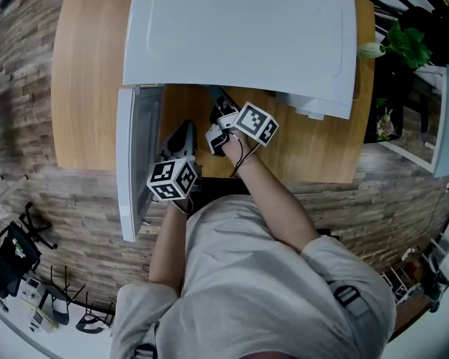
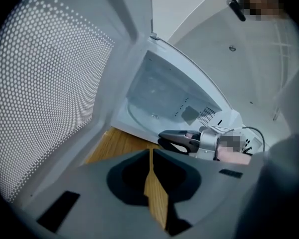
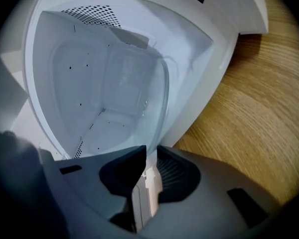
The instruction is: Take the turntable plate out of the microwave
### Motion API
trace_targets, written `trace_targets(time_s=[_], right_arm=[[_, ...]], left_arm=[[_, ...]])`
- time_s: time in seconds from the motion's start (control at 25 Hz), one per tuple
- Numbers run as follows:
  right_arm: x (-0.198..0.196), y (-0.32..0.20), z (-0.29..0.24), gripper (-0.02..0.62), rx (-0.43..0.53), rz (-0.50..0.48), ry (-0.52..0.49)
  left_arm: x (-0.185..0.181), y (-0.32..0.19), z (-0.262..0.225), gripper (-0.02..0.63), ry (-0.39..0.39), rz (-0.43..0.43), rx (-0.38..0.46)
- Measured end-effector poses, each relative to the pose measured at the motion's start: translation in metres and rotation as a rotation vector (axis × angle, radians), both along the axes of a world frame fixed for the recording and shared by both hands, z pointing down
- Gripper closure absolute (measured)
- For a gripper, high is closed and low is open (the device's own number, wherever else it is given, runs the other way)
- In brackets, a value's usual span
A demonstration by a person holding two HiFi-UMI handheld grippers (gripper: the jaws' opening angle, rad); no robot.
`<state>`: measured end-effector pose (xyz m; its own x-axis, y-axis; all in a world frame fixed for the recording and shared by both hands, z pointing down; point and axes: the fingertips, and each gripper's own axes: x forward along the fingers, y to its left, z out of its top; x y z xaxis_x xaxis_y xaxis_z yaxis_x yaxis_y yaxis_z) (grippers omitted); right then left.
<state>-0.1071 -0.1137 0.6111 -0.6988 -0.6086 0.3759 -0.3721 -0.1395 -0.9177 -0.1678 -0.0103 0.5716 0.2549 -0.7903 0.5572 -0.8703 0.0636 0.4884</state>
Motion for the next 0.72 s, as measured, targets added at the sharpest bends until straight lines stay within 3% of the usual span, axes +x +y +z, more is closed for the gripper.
trace_targets(time_s=[0.16, 0.72], right_arm=[[0.004, -0.001, -0.002, 0.552, 0.017, 0.017, -0.009], [0.013, 0.001, -0.008, 0.561, 0.045, 0.047, -0.014]], left_arm=[[0.003, -0.001, 0.001, 0.572, -0.003, 0.014, 0.001], [0.004, 0.001, 0.007, 0.572, -0.004, 0.034, -0.007]])
